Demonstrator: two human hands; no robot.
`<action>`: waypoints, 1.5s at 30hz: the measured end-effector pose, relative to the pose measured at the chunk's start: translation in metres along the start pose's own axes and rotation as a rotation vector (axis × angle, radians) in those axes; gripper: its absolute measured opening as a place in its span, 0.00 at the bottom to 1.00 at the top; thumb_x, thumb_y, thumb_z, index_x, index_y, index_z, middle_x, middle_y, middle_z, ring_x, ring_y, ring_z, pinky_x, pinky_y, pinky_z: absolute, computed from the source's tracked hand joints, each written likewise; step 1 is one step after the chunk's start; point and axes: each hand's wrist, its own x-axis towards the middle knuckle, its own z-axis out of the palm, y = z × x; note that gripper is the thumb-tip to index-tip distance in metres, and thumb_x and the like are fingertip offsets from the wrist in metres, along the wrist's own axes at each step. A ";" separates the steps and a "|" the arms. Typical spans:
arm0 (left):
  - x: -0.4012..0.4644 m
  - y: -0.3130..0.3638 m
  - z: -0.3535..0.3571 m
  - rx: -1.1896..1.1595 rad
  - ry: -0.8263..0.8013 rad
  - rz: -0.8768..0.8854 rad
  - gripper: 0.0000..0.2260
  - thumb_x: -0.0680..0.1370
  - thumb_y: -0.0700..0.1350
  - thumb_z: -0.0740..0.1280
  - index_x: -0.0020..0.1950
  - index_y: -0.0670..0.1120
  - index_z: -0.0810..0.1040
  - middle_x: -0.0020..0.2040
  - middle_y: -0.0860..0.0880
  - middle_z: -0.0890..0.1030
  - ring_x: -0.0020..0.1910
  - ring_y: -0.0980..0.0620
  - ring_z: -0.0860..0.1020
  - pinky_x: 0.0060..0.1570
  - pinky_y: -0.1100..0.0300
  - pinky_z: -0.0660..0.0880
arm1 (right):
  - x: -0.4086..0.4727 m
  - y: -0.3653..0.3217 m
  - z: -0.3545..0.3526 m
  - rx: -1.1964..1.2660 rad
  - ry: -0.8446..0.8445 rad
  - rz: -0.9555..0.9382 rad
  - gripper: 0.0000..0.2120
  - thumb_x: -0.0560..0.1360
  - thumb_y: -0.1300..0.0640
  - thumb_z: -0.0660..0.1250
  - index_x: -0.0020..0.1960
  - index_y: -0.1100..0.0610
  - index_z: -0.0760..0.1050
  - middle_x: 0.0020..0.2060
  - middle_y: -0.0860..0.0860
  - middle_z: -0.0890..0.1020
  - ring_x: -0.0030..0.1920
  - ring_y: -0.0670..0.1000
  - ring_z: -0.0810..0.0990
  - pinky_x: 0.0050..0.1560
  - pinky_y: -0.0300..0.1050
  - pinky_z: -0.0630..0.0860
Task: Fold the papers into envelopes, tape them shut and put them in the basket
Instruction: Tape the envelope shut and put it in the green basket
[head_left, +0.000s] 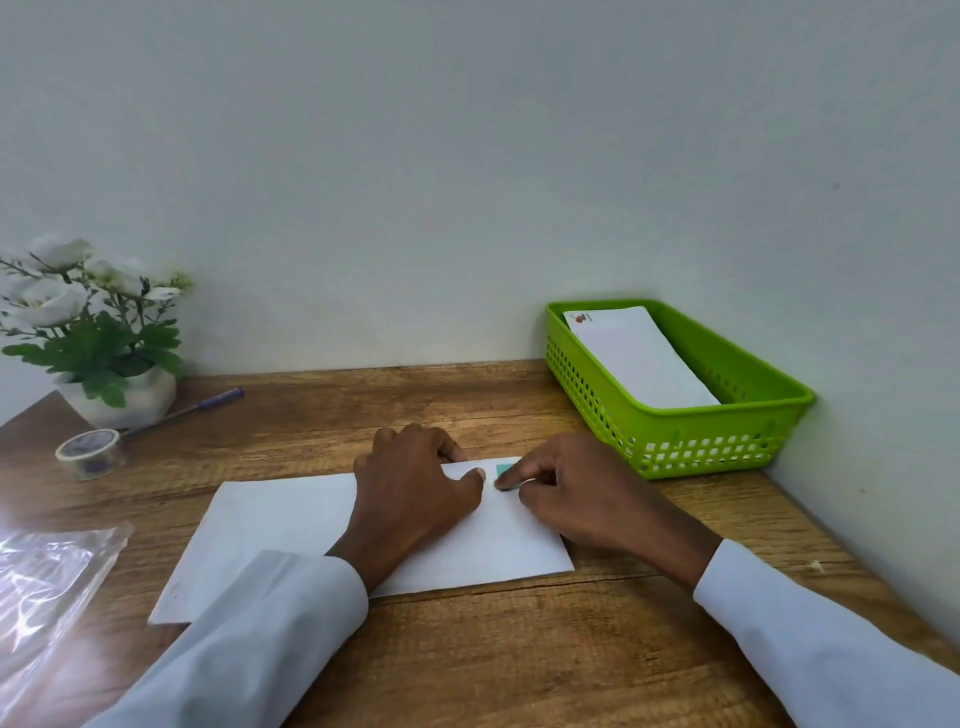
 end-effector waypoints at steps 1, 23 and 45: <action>0.000 0.001 -0.001 0.002 0.003 -0.003 0.08 0.73 0.58 0.71 0.43 0.57 0.75 0.47 0.59 0.76 0.61 0.50 0.70 0.60 0.49 0.65 | 0.000 0.000 -0.001 0.005 0.006 -0.002 0.15 0.72 0.61 0.65 0.51 0.48 0.86 0.54 0.44 0.85 0.32 0.27 0.73 0.34 0.20 0.66; 0.000 -0.004 0.004 -0.033 0.027 0.003 0.06 0.76 0.55 0.68 0.40 0.58 0.74 0.46 0.60 0.77 0.60 0.52 0.70 0.61 0.49 0.64 | -0.001 0.005 -0.007 0.058 -0.017 0.065 0.15 0.72 0.60 0.65 0.47 0.45 0.86 0.51 0.39 0.85 0.32 0.28 0.74 0.29 0.23 0.66; 0.039 0.060 -0.141 -0.865 0.225 -0.046 0.08 0.78 0.46 0.70 0.39 0.48 0.82 0.36 0.49 0.83 0.35 0.50 0.79 0.36 0.60 0.74 | -0.013 -0.049 -0.042 1.224 -0.013 0.041 0.19 0.70 0.54 0.73 0.56 0.65 0.81 0.53 0.61 0.85 0.50 0.55 0.84 0.52 0.52 0.81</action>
